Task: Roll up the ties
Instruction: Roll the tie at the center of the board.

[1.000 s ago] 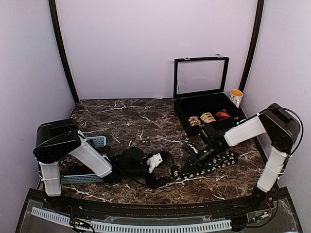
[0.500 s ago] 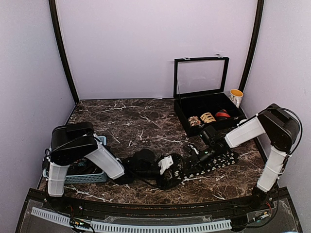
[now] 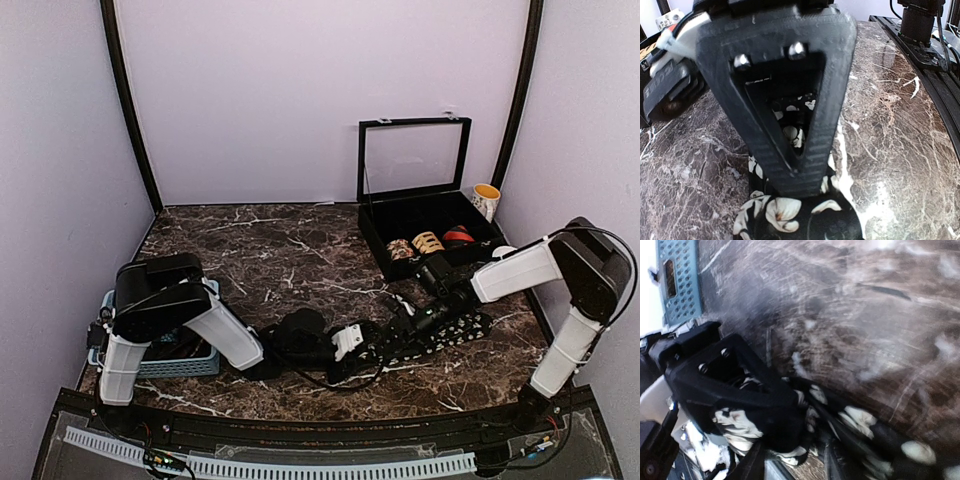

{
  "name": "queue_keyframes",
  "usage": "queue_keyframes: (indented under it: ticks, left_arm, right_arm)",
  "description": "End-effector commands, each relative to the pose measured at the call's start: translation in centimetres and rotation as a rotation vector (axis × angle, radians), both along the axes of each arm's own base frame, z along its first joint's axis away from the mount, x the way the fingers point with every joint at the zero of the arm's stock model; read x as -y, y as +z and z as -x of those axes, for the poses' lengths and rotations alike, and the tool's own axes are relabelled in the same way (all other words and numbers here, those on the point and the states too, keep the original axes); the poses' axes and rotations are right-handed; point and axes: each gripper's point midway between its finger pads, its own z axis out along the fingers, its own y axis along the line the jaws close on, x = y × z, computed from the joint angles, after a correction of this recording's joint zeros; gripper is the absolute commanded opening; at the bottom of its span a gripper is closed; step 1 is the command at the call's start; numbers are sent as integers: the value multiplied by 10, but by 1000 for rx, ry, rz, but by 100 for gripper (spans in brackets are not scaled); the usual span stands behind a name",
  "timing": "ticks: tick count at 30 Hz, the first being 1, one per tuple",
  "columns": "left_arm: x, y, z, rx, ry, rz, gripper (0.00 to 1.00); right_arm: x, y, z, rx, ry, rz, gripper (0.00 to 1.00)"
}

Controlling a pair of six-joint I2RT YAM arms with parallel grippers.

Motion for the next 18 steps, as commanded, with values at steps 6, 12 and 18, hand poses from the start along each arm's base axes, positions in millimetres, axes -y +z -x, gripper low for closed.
queue_keyframes:
  ticks: [6,12,18]
  left_arm:
    - [-20,-27,14,-84,-2,-101,30]
    - [-20,-27,15,-91,-4,-99,30]
    - [-21,-30,16,-100,-9,-104,31]
  right_arm:
    - [8,19,5,89,-49,51,55]
    - [-15,35,0,121,-5,-9,45]
    - [-29,41,3,135,40,-29,39]
